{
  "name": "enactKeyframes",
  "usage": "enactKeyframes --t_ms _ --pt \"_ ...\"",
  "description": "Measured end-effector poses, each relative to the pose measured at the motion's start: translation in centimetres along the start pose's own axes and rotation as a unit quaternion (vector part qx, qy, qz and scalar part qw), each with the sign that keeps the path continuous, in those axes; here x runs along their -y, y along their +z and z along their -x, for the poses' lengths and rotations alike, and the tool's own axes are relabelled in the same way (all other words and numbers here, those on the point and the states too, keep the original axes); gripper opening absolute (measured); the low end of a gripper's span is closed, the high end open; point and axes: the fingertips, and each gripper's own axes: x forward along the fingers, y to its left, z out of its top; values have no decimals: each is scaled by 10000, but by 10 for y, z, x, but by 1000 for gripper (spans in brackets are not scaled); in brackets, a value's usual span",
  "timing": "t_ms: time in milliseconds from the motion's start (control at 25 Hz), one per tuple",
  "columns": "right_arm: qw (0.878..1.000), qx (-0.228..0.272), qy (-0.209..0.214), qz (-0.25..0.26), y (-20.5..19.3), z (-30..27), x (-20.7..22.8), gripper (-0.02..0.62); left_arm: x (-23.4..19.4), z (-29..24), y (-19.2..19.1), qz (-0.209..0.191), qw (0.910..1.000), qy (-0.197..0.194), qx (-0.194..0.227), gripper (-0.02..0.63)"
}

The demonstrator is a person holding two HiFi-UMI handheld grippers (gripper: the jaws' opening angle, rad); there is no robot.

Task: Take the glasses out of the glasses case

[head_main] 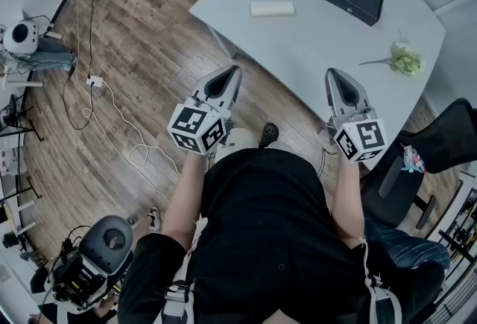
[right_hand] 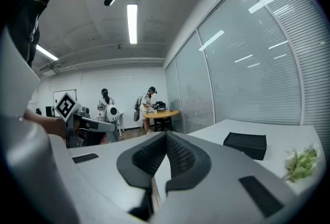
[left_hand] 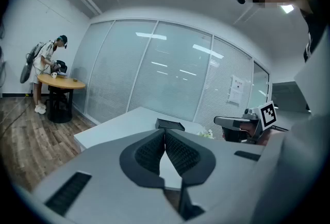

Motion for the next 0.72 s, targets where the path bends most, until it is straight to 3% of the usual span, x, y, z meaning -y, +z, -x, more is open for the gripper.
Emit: enactKeyframes --t_ms 400,600,720 --pt "9999 -80 109 17 -4 21 -12 14 23 8 -8 -1 10000 -37 -84 23" --pt "9980 138 428 -455 -3 26 -19 15 31 8 -14 -13 9999 -18 -133 23" --pt "9979 115 495 -411 -8 26 -20 17 32 6 -20 43 9999 43 -156 23"
